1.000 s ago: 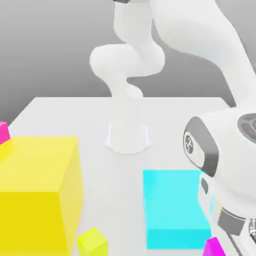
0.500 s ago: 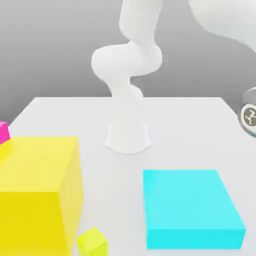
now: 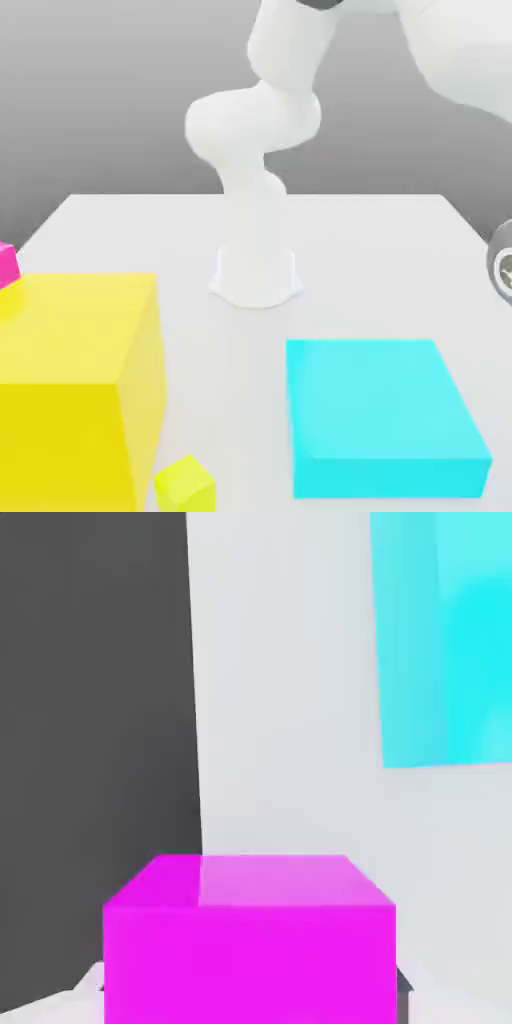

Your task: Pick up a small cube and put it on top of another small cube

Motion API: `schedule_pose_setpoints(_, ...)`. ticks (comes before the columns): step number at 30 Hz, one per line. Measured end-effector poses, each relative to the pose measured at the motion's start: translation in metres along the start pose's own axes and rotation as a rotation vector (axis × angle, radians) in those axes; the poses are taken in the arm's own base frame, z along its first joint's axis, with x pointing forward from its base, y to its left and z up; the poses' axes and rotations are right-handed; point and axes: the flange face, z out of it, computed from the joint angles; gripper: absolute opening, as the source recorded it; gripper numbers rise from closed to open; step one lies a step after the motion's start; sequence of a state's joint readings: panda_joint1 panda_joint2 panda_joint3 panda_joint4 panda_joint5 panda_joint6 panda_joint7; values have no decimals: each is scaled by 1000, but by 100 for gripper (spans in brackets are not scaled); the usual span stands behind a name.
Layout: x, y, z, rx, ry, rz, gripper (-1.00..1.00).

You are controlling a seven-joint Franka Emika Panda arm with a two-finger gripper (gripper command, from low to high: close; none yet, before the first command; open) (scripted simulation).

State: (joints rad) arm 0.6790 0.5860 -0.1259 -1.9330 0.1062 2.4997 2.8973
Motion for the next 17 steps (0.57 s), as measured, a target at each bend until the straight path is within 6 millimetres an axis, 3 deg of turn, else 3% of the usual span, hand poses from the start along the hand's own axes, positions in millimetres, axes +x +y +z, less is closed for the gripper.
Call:
schedule_pose_setpoints(1, -1, 2, 1, -2, -8, 0, 100)
schedule_pose_setpoints(11, 1, -1, 3, 2, 16, 6, 100)
schedule_pose_setpoints(17, 4, -6, -7, 9, 44, 15, 100)
